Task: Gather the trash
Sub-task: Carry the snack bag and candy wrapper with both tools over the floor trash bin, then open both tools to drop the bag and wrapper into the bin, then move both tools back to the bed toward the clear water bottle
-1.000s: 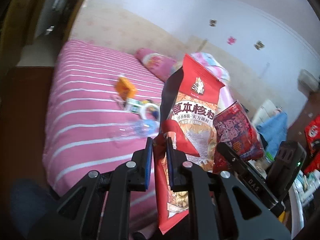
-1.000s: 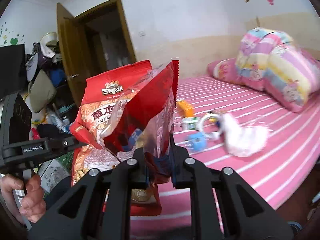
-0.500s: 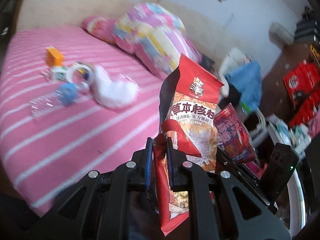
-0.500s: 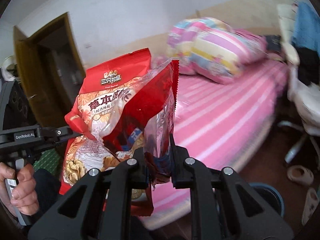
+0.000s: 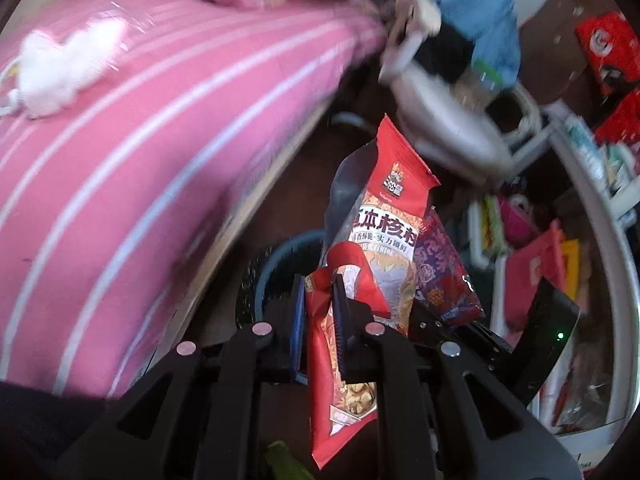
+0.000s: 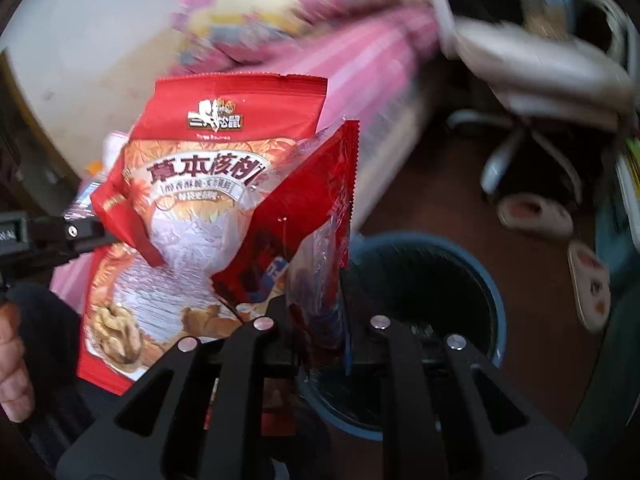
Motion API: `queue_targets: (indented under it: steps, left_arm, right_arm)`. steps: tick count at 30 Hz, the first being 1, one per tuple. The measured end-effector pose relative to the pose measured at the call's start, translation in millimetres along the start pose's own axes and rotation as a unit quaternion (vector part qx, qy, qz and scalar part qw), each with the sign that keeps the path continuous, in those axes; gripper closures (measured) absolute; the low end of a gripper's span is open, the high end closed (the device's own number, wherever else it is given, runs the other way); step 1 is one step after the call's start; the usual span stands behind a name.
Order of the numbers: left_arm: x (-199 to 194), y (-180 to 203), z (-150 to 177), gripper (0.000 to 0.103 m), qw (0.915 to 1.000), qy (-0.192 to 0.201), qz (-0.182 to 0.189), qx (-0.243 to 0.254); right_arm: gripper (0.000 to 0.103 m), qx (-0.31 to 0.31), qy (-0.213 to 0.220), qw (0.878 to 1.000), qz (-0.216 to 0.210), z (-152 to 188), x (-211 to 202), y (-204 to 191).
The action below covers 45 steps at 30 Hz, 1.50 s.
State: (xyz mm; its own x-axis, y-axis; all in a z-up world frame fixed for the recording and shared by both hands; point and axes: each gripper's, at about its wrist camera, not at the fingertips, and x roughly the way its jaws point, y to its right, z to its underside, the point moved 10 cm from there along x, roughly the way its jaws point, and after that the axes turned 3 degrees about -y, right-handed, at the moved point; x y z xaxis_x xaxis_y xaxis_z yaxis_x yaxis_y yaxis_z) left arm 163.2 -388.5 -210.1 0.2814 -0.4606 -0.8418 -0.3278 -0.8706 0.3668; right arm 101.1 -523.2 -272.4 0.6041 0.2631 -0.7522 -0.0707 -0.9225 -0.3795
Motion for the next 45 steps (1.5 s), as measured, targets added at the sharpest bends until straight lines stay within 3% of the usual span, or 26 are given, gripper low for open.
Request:
queue_targets:
  steps: [4,8,13,16,17,18,20,24,30,36,39,42,45]
  left_arm:
    - [49,0,4,0.09,0.998,-0.059,-0.013,0.018]
    - [76,5,8,0.09,0.9949,-0.092,-0.023,0.034]
    - [119,13,13,0.086,0.9871,-0.149,-0.037,0.046]
    - [135,17,15,0.075,0.984,-0.171,-0.028,0.041]
    - [137,19,13,0.066,0.9842,-0.169,-0.031,0.044]
    - [137,20,10,0.056,0.9848,-0.163,-0.037,0.047]
    - [136,23,8,0.048,0.9864,-0.156,-0.03,0.042]
    - [131,24,2,0.04,0.9884,-0.15,-0.016,0.021]
    - [98,24,-16,0.026,0.9954,-0.094,-0.015,0.012]
    - [21,6,-35,0.021,0.9996,0.011,0.009,-0.025]
    - [-18,-7,-41,0.019,0.996,0.055,0.037,-0.061]
    - [-67,-28,-44,0.018,0.9872,0.103,0.068,-0.101]
    - [-126,-56,-43,0.015,0.9756,0.159,0.077,-0.131]
  right_arm:
    - [0.088,0.034,-0.039,0.998,0.025,26,25,33]
    - [0.088,0.056,-0.079,0.994,0.056,40,56,65]
    - [0.084,0.07,-0.113,0.988,0.078,53,76,83]
    - [0.06,0.078,-0.121,0.986,0.088,58,80,93]
    - [0.054,0.08,-0.119,0.985,0.095,58,79,96]
    - [0.053,0.079,-0.116,0.985,0.101,59,77,97]
    - [0.044,0.08,-0.112,0.985,0.107,61,70,98]
    - [0.03,0.086,-0.092,0.986,0.11,56,52,97]
    - [0.022,0.083,-0.045,0.991,0.092,36,18,75]
    - [0.019,0.051,0.018,0.998,0.041,-14,-24,10]
    - [0.018,0.022,0.054,0.998,0.008,-46,-49,-37]
    - [0.015,-0.011,0.087,0.996,-0.022,-71,-72,-90]
    - [0.014,-0.045,0.107,0.992,-0.054,-87,-89,-147]
